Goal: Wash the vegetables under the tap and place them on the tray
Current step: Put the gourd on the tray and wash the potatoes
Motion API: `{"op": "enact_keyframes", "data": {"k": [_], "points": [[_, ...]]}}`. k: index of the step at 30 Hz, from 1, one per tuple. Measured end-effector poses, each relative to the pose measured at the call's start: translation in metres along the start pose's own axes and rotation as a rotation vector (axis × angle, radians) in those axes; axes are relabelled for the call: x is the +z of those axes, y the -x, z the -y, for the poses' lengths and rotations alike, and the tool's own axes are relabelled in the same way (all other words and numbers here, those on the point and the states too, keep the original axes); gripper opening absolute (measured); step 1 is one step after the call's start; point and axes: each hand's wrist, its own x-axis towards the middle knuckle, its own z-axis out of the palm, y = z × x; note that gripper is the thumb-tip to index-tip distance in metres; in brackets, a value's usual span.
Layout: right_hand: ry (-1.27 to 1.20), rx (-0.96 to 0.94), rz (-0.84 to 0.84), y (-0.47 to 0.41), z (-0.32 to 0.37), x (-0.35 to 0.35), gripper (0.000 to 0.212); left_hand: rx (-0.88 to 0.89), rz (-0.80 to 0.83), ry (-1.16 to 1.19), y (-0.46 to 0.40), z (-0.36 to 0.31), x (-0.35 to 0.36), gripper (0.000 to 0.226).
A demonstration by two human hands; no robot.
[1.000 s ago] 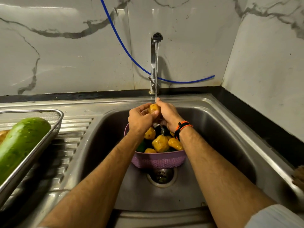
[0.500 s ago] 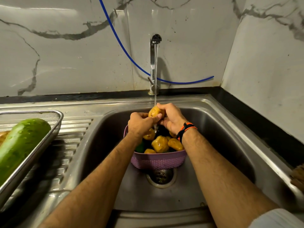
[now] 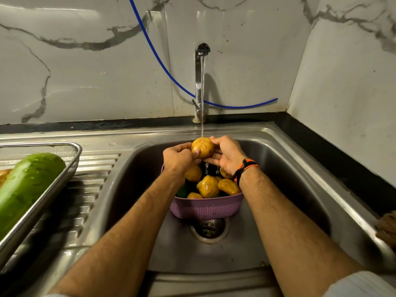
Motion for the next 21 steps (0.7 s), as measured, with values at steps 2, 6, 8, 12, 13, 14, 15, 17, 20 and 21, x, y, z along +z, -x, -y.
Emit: {"op": "enact_keyframes", "data": {"k": [2, 6, 8, 12, 13, 14, 15, 17, 20, 21], "points": [[-0.047, 0.011, 0.009, 0.002, 0.001, -0.001, 0.01, -0.033, -0.01, 0.047, 0.001, -0.002, 0.001, 0.028], [-0.083, 0.023, 0.027, 0.005, 0.001, -0.003, 0.024, -0.064, -0.011, 0.084, 0.001, -0.002, 0.001, 0.025], [-0.104, 0.03, 0.026, 0.006, 0.001, -0.004, 0.026, -0.066, 0.003, 0.087, 0.0, -0.001, 0.001, 0.029], [-0.146, 0.04, 0.015, 0.007, 0.0, -0.004, 0.027, -0.079, 0.028, 0.094, -0.001, -0.001, 0.0, 0.035], [-0.152, 0.04, 0.017, 0.007, 0.0, -0.003, 0.028, -0.082, 0.028, 0.096, -0.001, -0.001, 0.0, 0.035], [-0.155, 0.04, 0.018, 0.008, 0.0, -0.003, 0.028, -0.085, 0.026, 0.099, -0.001, -0.001, 0.0, 0.034], [-0.154, 0.039, 0.022, 0.008, 0.001, -0.003, 0.028, -0.088, 0.023, 0.101, -0.001, -0.001, 0.0, 0.034], [-0.141, 0.035, 0.032, 0.01, 0.001, -0.003, 0.027, -0.086, 0.021, 0.098, -0.001, -0.001, 0.0, 0.032], [-0.091, 0.007, 0.043, 0.013, 0.002, -0.002, 0.026, -0.091, 0.034, 0.123, 0.001, -0.002, 0.0, 0.028], [-0.074, -0.003, 0.05, 0.014, 0.002, -0.001, 0.026, -0.092, 0.034, 0.134, 0.001, -0.002, -0.001, 0.028]]}}
